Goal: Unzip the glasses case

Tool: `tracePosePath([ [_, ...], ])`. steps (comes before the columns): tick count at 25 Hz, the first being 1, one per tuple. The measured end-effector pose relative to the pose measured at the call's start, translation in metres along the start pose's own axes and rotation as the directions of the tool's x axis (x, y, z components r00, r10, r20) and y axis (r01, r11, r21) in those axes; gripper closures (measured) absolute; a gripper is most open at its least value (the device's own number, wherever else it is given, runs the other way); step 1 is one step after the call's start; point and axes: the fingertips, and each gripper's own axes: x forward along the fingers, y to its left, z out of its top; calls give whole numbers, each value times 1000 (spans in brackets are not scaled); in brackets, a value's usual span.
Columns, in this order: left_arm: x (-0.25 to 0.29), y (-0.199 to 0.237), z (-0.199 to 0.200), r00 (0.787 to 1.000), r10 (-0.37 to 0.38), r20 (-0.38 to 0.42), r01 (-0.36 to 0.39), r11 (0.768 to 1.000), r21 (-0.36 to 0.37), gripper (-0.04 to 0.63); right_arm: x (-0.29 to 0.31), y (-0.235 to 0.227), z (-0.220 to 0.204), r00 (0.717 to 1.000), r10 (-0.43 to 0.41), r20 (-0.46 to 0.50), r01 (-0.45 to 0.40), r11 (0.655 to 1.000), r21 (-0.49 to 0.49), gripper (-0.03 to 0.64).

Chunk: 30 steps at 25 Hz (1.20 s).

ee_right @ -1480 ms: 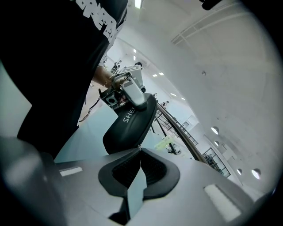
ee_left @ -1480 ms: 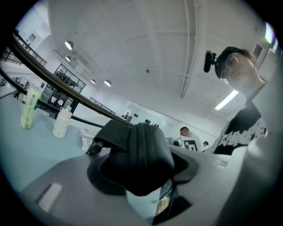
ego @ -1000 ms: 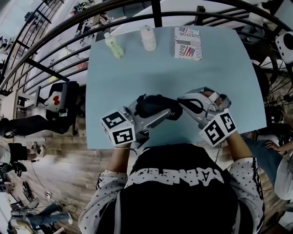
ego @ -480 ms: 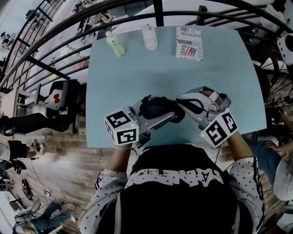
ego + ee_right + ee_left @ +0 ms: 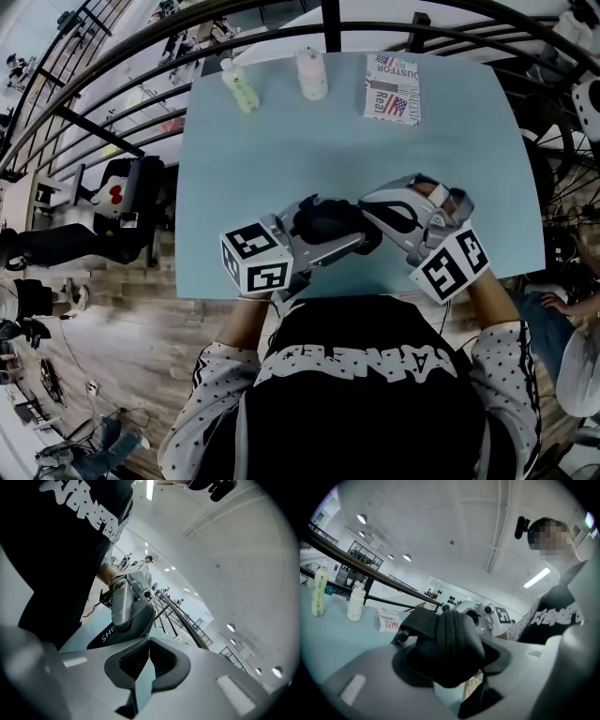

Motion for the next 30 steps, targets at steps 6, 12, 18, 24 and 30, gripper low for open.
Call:
tracePosePath([
  [6, 1, 0, -1, 1000, 5, -20, -4, 1000, 10, 595, 2, -4, 5, 1000, 9, 15, -9, 1000, -14, 607],
  [12, 2, -1, -5, 999, 5, -50, -4, 1000, 23, 595, 4, -4, 10, 999, 22, 25, -21, 999, -42, 607],
  [18, 5, -2, -11, 995, 5, -101, 0, 999, 53, 595, 5, -4, 15, 999, 37, 22, -35, 996, -83, 606],
  [24, 9, -4, -19, 988, 0, -155, 11, 997, 74, 595, 6, -1, 17, 998, 58, 17, -56, 991, -118, 606],
  [30, 11, -2, -30, 976, 22, -219, 3, 994, 114, 595, 9, 5, 16, 996, 92, -6, -92, 981, -169, 606],
])
